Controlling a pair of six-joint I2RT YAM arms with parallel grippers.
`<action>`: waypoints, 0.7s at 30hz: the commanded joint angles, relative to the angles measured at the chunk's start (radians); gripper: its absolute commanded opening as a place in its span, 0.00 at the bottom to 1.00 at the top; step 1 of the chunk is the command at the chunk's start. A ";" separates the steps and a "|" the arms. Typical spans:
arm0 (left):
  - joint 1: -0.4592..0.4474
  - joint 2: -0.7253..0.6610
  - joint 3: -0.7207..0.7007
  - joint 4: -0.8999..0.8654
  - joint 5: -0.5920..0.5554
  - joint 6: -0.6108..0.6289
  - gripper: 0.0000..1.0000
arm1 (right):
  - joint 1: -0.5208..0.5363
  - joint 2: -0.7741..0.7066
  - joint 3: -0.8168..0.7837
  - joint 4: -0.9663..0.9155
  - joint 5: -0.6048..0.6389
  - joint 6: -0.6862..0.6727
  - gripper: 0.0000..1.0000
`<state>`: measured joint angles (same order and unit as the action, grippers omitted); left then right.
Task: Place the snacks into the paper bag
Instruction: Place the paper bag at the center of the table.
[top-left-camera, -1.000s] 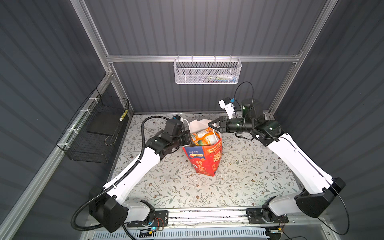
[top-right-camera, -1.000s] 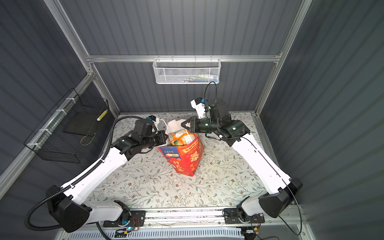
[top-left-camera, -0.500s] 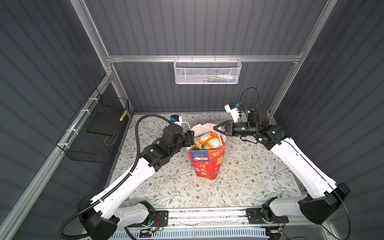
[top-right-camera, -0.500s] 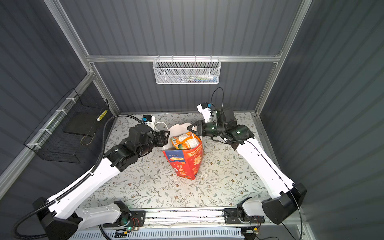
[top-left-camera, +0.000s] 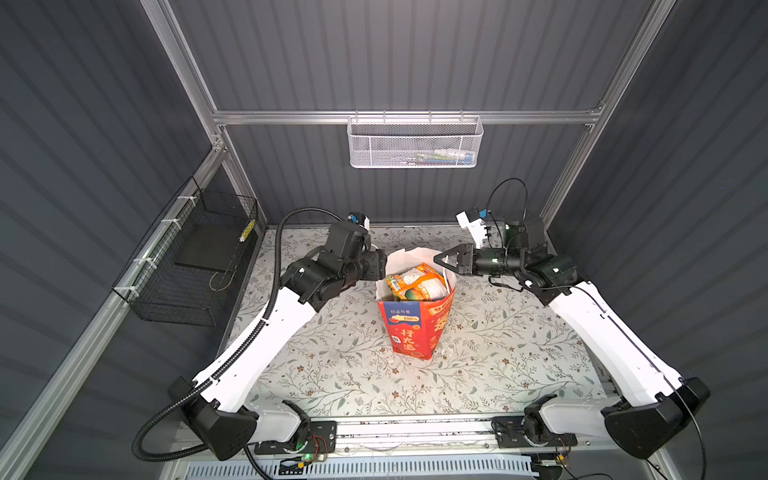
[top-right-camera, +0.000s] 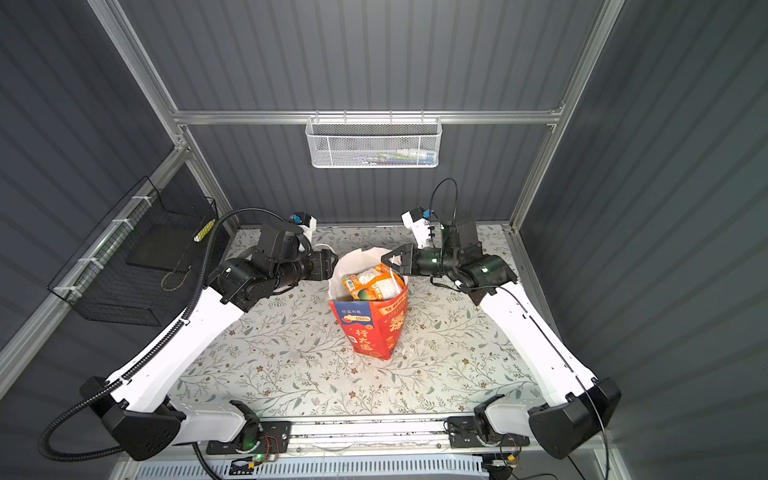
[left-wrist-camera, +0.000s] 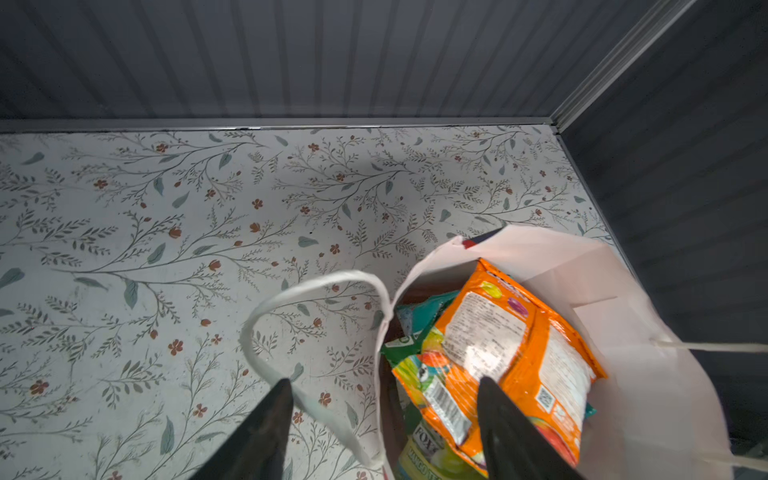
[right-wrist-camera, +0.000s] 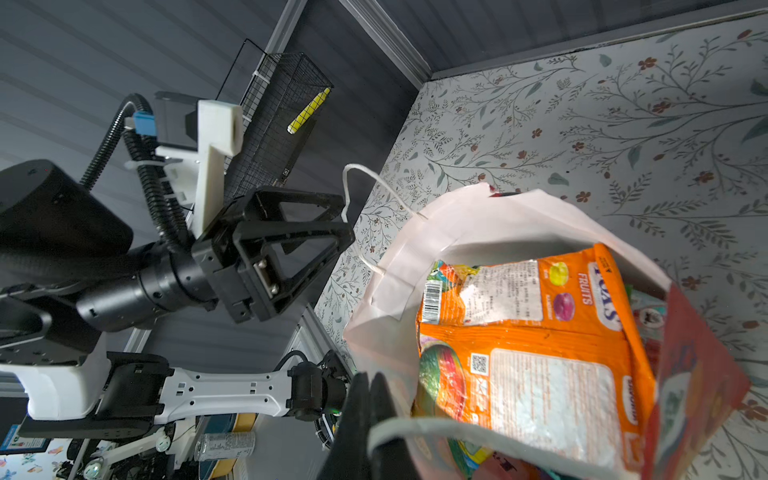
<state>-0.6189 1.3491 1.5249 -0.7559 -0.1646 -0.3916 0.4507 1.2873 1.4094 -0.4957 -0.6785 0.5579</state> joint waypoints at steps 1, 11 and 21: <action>0.024 -0.032 0.017 -0.040 0.039 0.018 0.70 | -0.006 -0.042 -0.015 0.027 -0.031 -0.028 0.02; 0.035 -0.094 0.024 -0.028 0.095 0.011 0.73 | -0.017 -0.076 -0.055 0.022 -0.027 -0.041 0.04; 0.051 0.002 0.023 0.006 0.146 -0.003 0.70 | -0.019 -0.083 -0.060 0.013 -0.035 -0.047 0.05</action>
<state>-0.5758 1.3315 1.5352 -0.7479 -0.0494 -0.3885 0.4335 1.2312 1.3537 -0.5026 -0.6827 0.5327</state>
